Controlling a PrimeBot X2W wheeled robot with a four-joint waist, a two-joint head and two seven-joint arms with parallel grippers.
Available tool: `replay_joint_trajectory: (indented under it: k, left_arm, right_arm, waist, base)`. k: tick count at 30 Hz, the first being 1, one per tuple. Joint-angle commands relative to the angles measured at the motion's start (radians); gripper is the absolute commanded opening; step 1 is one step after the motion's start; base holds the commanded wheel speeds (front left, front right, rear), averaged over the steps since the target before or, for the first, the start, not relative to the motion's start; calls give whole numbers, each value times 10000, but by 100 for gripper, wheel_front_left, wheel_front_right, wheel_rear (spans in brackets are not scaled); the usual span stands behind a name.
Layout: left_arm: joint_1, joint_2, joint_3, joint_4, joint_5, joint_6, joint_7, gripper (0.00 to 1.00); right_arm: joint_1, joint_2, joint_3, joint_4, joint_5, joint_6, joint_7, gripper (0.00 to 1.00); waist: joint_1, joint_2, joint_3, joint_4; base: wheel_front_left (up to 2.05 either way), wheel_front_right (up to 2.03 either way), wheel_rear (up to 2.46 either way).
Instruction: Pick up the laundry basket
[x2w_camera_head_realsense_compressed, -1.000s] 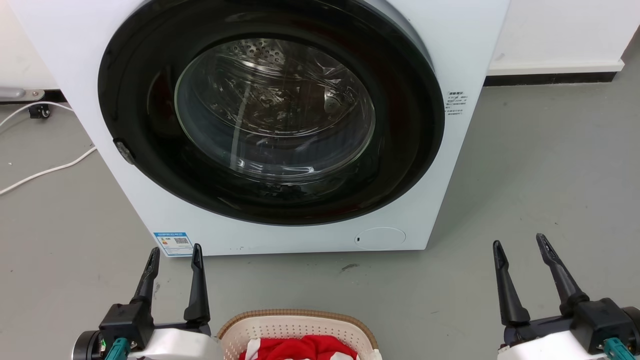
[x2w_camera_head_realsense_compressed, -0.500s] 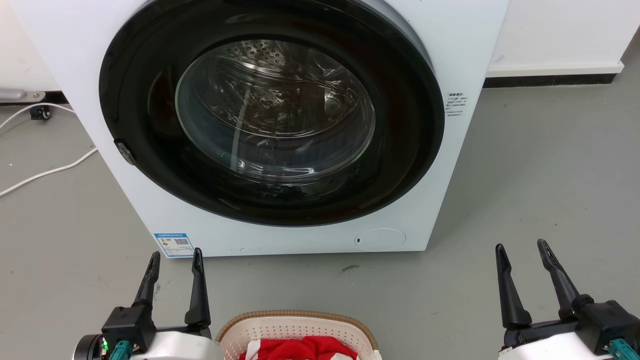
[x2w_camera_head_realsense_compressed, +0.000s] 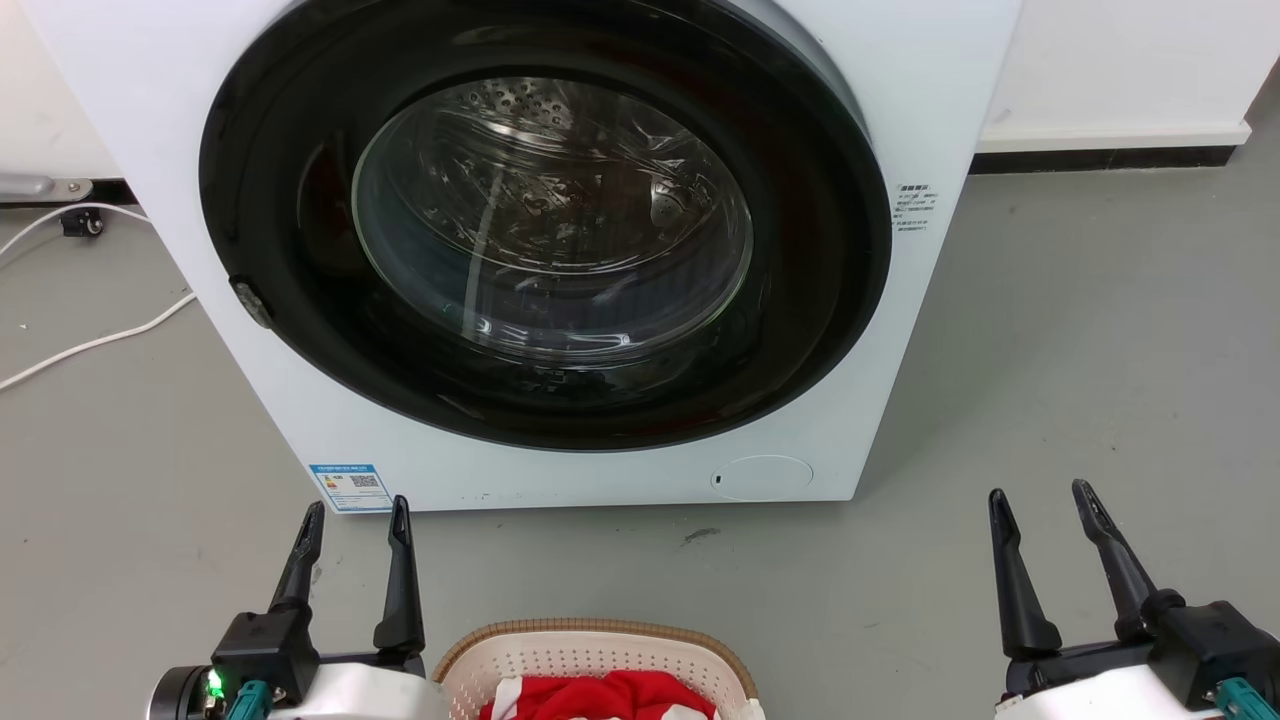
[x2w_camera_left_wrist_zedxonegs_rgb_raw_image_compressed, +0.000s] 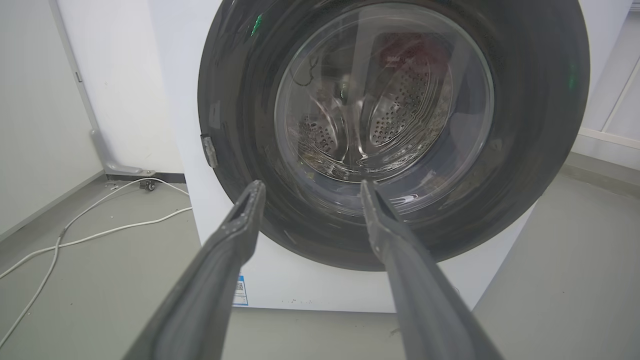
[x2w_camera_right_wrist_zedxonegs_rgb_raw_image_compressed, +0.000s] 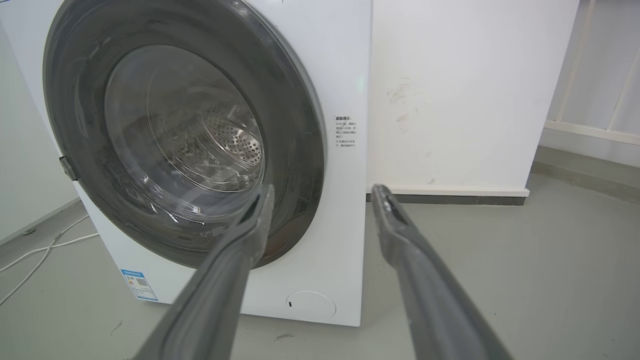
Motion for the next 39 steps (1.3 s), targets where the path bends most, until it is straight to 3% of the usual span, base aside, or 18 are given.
replay_joint_trajectory:
  k: [1, 13, 27, 39]
  left_arm:
    - [41, 27, 7, -47, 54, 44, -28, 100]
    - [-264, 36, 621, 585, 350, -79, -28, 100]
    - [-1665, 826, 1346, 3689, 489, -749, -28, 100]
    - [-3175, 1398, 805, 6323, 264, -1065, -28, 100]
  right_arm:
    - [65, -30, 8, 20, 32, -3, -21, 100]
    - [-145, -27, 533, 634, 18, -3, -20, 100]
    - [-1647, -24, 2066, 4261, 171, -5, -20, 100]
    - [-3537, -21, 3483, 7868, 899, -5, -21, 100]
  waist:
    - [0, 0, 1, -8]
    - [0, 0, 167, -4]
    - [0, 0, 1602, -1]
    - [0, 0, 2965, -2]
  base:
    - [0, 0, 0]
    - [0, 0, 0]
    - [0, 0, 0]
    - [0, 0, 0]
